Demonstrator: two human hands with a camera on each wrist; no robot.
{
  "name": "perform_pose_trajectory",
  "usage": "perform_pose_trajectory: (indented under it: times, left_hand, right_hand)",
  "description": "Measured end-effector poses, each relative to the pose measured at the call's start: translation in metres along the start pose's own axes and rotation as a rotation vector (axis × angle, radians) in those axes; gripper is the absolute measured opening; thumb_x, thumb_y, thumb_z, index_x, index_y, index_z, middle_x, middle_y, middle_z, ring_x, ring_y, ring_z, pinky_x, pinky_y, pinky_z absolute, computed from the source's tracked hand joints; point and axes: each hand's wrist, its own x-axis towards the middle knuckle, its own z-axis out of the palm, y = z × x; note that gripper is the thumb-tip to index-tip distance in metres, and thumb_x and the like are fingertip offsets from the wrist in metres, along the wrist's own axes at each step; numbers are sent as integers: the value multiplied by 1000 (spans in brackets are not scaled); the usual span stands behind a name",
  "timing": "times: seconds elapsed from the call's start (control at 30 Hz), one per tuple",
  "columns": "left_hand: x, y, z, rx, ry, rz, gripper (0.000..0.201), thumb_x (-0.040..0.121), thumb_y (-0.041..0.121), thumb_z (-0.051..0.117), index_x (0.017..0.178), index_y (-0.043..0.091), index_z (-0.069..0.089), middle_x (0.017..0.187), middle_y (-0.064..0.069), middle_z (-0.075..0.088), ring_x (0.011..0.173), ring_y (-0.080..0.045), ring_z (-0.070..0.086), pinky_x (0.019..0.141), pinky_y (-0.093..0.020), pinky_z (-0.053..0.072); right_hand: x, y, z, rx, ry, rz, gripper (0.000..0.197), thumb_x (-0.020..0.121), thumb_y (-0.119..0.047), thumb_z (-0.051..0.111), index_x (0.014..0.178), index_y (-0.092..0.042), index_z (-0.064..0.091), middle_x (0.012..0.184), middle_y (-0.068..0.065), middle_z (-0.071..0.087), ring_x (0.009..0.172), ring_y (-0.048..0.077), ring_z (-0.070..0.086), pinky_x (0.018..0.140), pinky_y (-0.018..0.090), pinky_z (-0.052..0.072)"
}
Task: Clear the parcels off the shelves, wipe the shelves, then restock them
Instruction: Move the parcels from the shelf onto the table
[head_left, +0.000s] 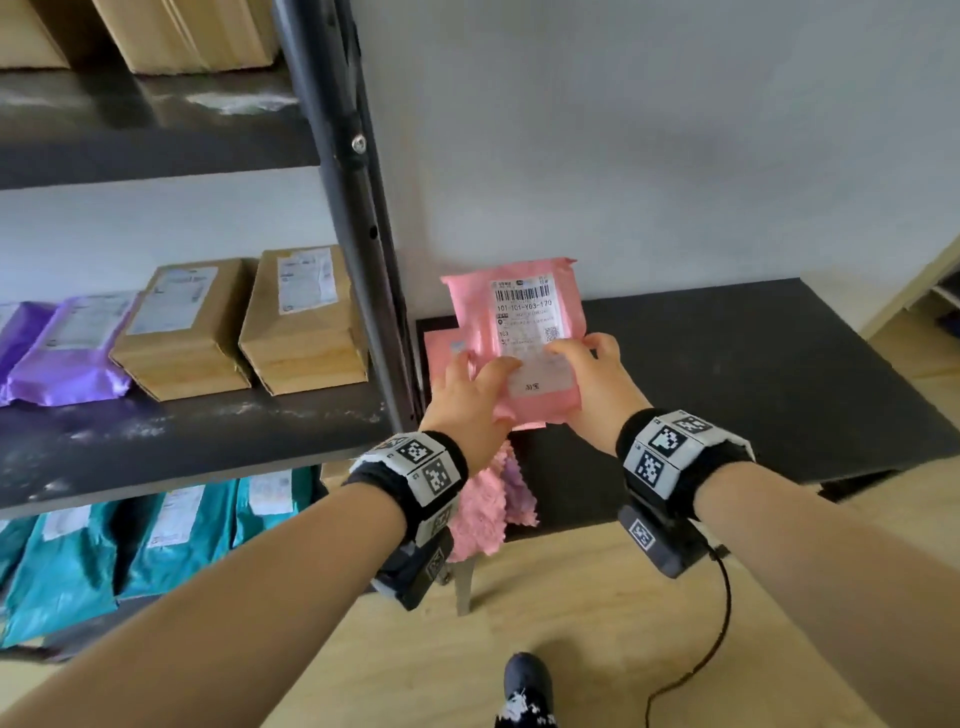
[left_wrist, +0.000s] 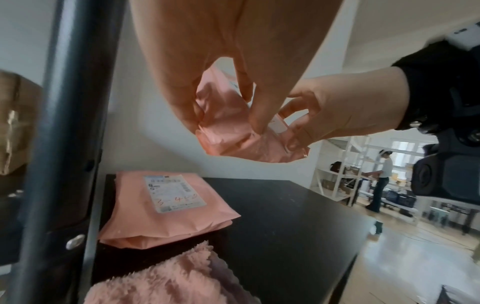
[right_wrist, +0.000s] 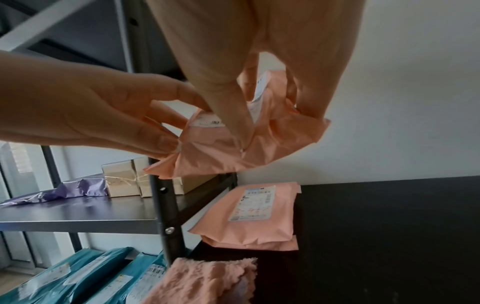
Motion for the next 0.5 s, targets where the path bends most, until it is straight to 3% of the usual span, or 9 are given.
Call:
perform_pose_trajectory:
  times: [0.13, 0.23, 0.5]
  left_hand:
    - [52, -5, 22, -7, -62, -131, 59, 82, 23, 63, 135, 33, 39, 144, -11, 29, 124, -36, 41, 106, -46, 38]
    - [79, -16, 38, 9, -91, -191, 57, 83, 19, 62, 135, 29, 41, 142, -8, 32, 123, -30, 44, 105, -37, 39]
    - [99, -47, 61, 49, -103, -384, 56, 82, 1, 52, 128, 32, 40, 132, -5, 33, 108, -25, 49, 90, -37, 51]
  right_hand:
    - [54, 30, 17, 55, -115, -3, 59, 85, -2, 55, 137, -20, 35, 138, 8, 21, 115, 27, 49, 100, 35, 46]
    - [84, 43, 34, 82, -194, 12, 58, 86, -5, 55, 138, -17, 36, 137, 10, 23, 116, 28, 48, 102, 36, 44]
    - [118, 40, 76, 103, -328, 16, 58, 86, -13, 58, 139, -18, 35, 133, 10, 26, 110, 27, 50, 103, 32, 42]
